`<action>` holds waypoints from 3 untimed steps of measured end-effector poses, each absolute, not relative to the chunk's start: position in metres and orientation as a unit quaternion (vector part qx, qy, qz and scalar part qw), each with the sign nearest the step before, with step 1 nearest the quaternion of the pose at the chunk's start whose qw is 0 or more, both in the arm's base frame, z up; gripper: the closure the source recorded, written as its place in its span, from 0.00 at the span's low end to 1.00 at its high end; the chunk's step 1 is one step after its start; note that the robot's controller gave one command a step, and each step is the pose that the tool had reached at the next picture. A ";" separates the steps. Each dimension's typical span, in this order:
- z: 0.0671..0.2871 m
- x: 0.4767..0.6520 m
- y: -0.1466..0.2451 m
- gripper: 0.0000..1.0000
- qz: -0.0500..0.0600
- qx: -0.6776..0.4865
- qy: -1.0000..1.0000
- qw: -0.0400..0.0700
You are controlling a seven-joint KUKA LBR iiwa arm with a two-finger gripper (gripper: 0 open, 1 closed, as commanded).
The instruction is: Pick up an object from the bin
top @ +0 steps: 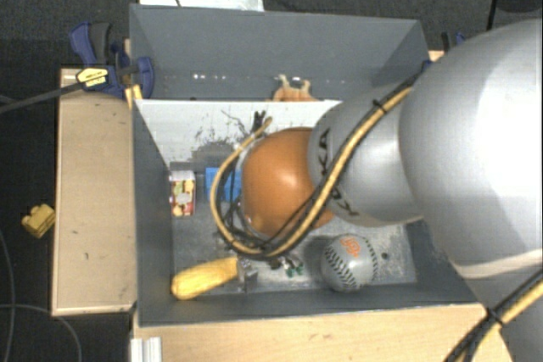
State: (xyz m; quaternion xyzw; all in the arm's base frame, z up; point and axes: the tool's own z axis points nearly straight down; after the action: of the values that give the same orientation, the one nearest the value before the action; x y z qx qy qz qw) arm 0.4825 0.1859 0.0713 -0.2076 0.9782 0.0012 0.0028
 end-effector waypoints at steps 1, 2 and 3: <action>0.071 0.482 0.186 1.00 0.001 -0.207 0.978 0.003; 0.080 0.480 0.191 1.00 0.001 -0.209 0.978 0.003; 0.132 0.483 0.186 1.00 0.000 -0.209 0.978 -0.002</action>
Offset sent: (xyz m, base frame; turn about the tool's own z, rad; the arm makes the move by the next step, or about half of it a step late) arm -0.0054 0.0072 0.0125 -0.0056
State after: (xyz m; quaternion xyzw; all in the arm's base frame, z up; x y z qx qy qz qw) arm 0.4830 0.1857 0.1320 -0.2088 0.9780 0.0000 -0.0025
